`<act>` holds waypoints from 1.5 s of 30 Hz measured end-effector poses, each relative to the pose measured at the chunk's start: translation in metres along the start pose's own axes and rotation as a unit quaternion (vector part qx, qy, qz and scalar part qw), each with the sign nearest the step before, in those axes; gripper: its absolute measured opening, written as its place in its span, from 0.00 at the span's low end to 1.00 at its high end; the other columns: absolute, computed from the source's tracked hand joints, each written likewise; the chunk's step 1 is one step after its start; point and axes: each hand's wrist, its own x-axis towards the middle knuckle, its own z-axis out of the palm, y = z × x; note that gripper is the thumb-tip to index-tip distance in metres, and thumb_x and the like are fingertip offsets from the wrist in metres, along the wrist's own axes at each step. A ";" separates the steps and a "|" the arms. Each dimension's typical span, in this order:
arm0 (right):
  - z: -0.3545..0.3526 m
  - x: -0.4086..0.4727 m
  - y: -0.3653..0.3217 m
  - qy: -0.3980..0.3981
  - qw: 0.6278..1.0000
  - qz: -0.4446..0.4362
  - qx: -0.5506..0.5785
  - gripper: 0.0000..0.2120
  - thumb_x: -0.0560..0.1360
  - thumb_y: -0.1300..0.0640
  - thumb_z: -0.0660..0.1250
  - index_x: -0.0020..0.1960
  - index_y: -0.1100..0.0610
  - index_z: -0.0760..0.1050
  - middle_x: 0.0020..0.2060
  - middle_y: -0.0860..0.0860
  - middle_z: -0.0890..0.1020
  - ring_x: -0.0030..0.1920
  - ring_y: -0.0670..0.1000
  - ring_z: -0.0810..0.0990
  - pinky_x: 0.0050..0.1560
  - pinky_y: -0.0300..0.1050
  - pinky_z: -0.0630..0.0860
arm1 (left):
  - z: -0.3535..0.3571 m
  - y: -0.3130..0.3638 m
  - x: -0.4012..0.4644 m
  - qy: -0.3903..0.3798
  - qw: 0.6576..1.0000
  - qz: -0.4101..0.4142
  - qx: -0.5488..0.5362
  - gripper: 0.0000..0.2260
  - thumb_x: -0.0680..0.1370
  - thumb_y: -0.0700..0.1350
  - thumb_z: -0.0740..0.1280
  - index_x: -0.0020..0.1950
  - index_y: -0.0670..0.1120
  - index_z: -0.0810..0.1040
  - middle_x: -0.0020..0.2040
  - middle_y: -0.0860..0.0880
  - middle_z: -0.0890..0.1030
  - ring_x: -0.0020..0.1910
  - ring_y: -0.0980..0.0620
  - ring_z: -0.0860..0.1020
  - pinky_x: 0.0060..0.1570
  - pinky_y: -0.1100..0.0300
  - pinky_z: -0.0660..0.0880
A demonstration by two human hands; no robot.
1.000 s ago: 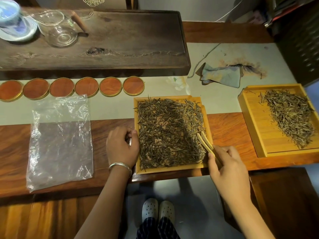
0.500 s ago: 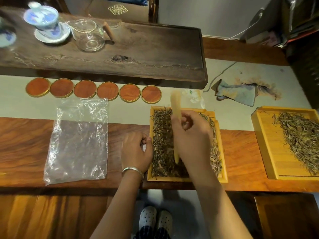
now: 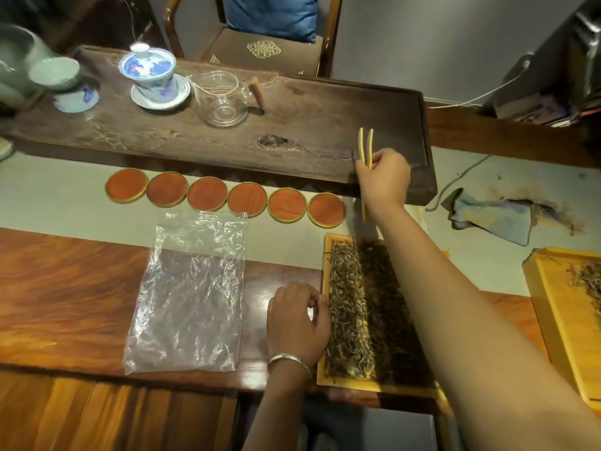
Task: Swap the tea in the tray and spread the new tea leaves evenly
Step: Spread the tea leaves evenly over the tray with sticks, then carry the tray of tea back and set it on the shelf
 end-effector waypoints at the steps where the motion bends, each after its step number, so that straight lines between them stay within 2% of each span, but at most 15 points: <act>1: 0.002 0.002 0.003 0.000 1.000 0.002 -0.009 0.09 0.74 0.53 0.70 0.50 0.59 0.78 0.47 0.55 0.81 0.46 0.53 0.80 0.45 0.46 0.78 | 0.000 -0.001 0.000 -0.001 1.000 0.000 0.000 0.06 0.74 0.47 0.64 0.37 0.51 0.71 0.35 0.55 0.72 0.37 0.52 0.70 0.39 0.53 0.70; 6: 0.004 0.006 0.018 0.005 0.999 0.017 -0.044 0.12 0.73 0.52 0.70 0.51 0.59 0.78 0.48 0.55 0.81 0.47 0.55 0.80 0.43 0.46 0.75 | 0.002 -0.003 0.000 -0.002 1.000 0.004 0.004 0.06 0.74 0.46 0.64 0.37 0.52 0.71 0.35 0.56 0.72 0.37 0.52 0.70 0.39 0.55 0.68; 11: 0.001 0.009 0.025 -0.008 0.997 0.006 -0.071 0.14 0.72 0.47 0.69 0.50 0.58 0.78 0.47 0.54 0.82 0.46 0.55 0.80 0.39 0.44 0.71 | 0.003 -0.003 -0.001 0.006 1.000 0.000 0.005 0.07 0.74 0.45 0.65 0.37 0.53 0.70 0.35 0.58 0.69 0.36 0.54 0.68 0.39 0.59 0.62; 16: -0.031 0.004 0.037 0.018 1.000 -0.004 -0.015 0.23 0.71 0.38 0.66 0.52 0.57 0.78 0.46 0.52 0.81 0.46 0.51 0.78 0.41 0.43 0.70 | 0.003 -0.002 -0.001 0.012 1.000 0.003 0.003 0.08 0.73 0.44 0.65 0.36 0.51 0.70 0.34 0.56 0.70 0.36 0.53 0.67 0.39 0.59 0.61; 20: -0.090 -0.021 0.073 0.042 0.997 -0.057 0.042 0.16 0.75 0.43 0.64 0.50 0.55 0.78 0.40 0.48 0.80 0.43 0.48 0.78 0.43 0.43 0.74 | 0.003 -0.002 -0.001 0.010 1.000 0.002 0.008 0.07 0.74 0.44 0.65 0.36 0.51 0.69 0.34 0.56 0.70 0.36 0.53 0.67 0.39 0.59 0.60; 23: -0.141 -0.061 0.126 0.017 0.997 -0.056 0.051 0.13 0.78 0.46 0.61 0.55 0.53 0.77 0.46 0.47 0.80 0.47 0.47 0.78 0.43 0.38 0.73 | 0.002 -0.001 -0.001 0.007 1.000 0.000 0.017 0.07 0.73 0.45 0.65 0.36 0.51 0.69 0.34 0.56 0.70 0.36 0.53 0.67 0.39 0.59 0.60; 26: -0.172 -0.110 0.179 0.001 1.000 -0.016 0.020 0.12 0.80 0.50 0.59 0.58 0.54 0.76 0.49 0.50 0.81 0.45 0.52 0.80 0.37 0.35 0.74 | 0.003 -0.003 0.000 0.003 1.000 0.001 0.025 0.08 0.73 0.44 0.66 0.36 0.51 0.70 0.33 0.56 0.70 0.36 0.53 0.68 0.38 0.60 0.59; 27: -0.175 -0.124 0.190 -0.011 1.000 -0.002 0.020 0.12 0.80 0.52 0.59 0.59 0.54 0.76 0.50 0.51 0.81 0.47 0.52 0.80 0.40 0.34 0.74 | 0.002 -0.003 0.000 0.003 1.000 0.001 0.028 0.09 0.73 0.44 0.66 0.35 0.52 0.69 0.33 0.57 0.69 0.36 0.53 0.67 0.38 0.60 0.58; 29: -0.175 -0.144 0.200 -0.037 0.999 0.002 0.026 0.11 0.79 0.55 0.59 0.60 0.53 0.75 0.52 0.50 0.81 0.52 0.50 0.79 0.44 0.33 0.75 | 0.002 0.000 0.001 0.007 1.000 0.000 0.031 0.11 0.73 0.44 0.67 0.34 0.53 0.67 0.32 0.59 0.66 0.35 0.53 0.66 0.36 0.61 0.55; 32: -0.165 -0.157 0.198 -0.048 0.999 -0.015 0.016 0.12 0.79 0.58 0.60 0.60 0.55 0.76 0.53 0.51 0.80 0.54 0.49 0.77 0.51 0.45 0.74 | 0.002 0.001 0.001 0.018 0.999 -0.002 0.027 0.13 0.73 0.45 0.66 0.34 0.54 0.64 0.31 0.60 0.65 0.35 0.55 0.64 0.36 0.59 0.56; 34: -0.156 -0.158 0.194 -0.043 0.999 -0.023 -0.015 0.12 0.80 0.58 0.59 0.60 0.59 0.76 0.52 0.52 0.80 0.54 0.49 0.76 0.53 0.47 0.72 | 0.003 -0.001 0.000 0.021 0.999 0.009 0.022 0.11 0.73 0.48 0.64 0.33 0.53 0.65 0.31 0.59 0.66 0.35 0.54 0.64 0.37 0.58 0.59; 36: -0.146 -0.156 0.192 -0.061 0.997 -0.014 -0.053 0.12 0.80 0.59 0.58 0.55 0.63 0.78 0.48 0.56 0.81 0.50 0.54 0.77 0.48 0.45 0.70 | 0.004 -0.004 0.000 0.021 0.999 0.017 0.025 0.10 0.74 0.50 0.62 0.34 0.51 0.67 0.31 0.57 0.68 0.36 0.52 0.66 0.37 0.57 0.61; 39: -0.134 -0.151 0.189 -0.087 0.992 0.001 -0.089 0.13 0.81 0.60 0.57 0.44 0.65 0.77 0.40 0.60 0.79 0.41 0.57 0.75 0.38 0.45 0.60 | 0.005 -0.006 0.000 0.024 0.999 0.023 0.030 0.10 0.74 0.52 0.62 0.36 0.48 0.72 0.33 0.52 0.72 0.37 0.49 0.69 0.37 0.56 0.64; 45: -0.130 -0.148 0.189 -0.074 0.994 -0.009 -0.084 0.12 0.81 0.60 0.57 0.46 0.65 0.76 0.40 0.59 0.80 0.42 0.58 0.77 0.38 0.46 0.64 | 0.007 -0.010 -0.001 0.022 0.999 0.033 0.036 0.07 0.76 0.48 0.66 0.40 0.48 0.77 0.37 0.51 0.76 0.39 0.49 0.72 0.39 0.58 0.63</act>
